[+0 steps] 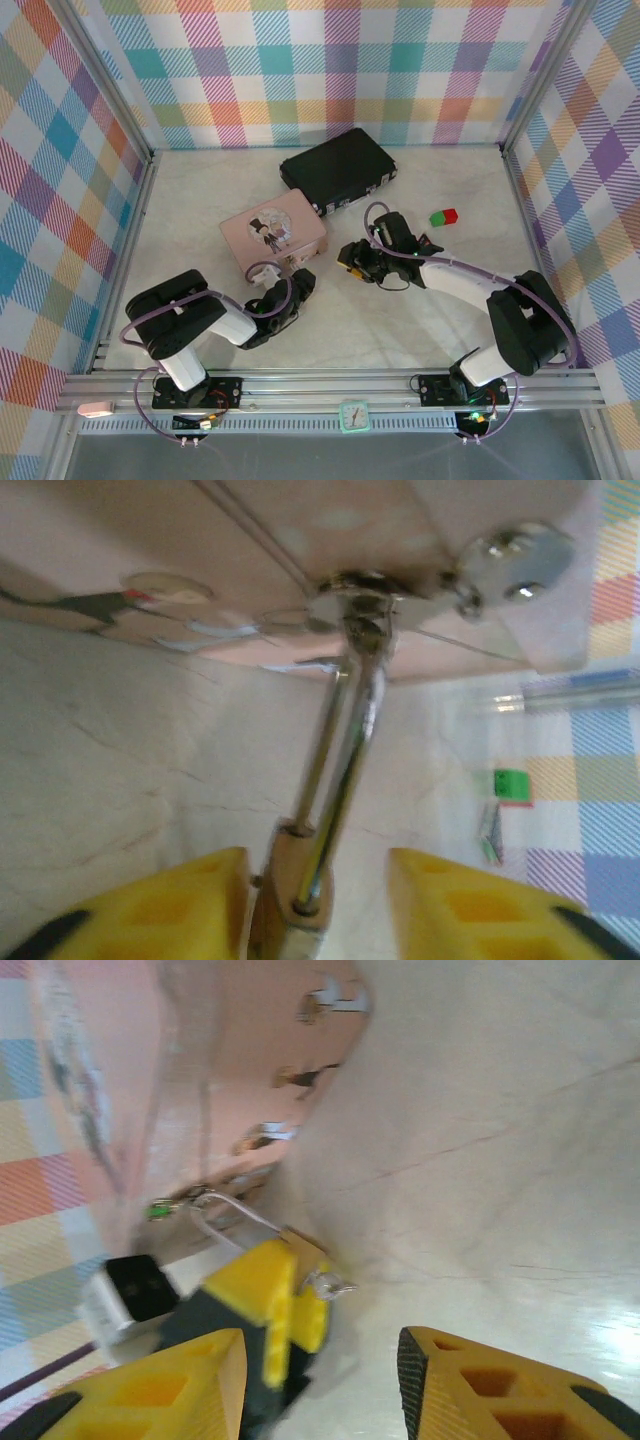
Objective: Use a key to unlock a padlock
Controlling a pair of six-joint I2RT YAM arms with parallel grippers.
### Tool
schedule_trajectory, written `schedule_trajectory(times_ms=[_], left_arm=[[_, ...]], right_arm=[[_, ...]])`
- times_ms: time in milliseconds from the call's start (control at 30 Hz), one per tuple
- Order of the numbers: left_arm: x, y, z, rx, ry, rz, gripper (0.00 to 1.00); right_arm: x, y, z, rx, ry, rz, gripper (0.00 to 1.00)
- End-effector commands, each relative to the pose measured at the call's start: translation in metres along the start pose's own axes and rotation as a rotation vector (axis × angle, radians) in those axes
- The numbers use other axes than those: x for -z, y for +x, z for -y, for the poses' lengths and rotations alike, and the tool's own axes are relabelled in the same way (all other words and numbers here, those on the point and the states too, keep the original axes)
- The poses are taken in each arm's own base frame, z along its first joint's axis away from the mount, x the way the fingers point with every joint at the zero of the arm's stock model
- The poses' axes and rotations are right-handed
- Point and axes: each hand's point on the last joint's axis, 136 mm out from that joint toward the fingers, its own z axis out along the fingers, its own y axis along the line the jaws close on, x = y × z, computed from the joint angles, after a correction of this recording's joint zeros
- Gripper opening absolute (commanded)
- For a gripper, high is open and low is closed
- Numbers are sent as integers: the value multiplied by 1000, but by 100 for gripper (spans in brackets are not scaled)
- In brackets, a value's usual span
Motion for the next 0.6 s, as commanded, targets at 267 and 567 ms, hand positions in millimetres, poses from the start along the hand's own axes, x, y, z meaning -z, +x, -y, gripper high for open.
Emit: schedule_trajectory(times_ms=[267,567], left_arm=[[49,-35,-26,-98,-245,77,78],[110,-107,-14,-163,-262,221,98]], right_arm=[[26,-10,-12,330,92,55,48],[6,28,-53,707,77,-41,57]])
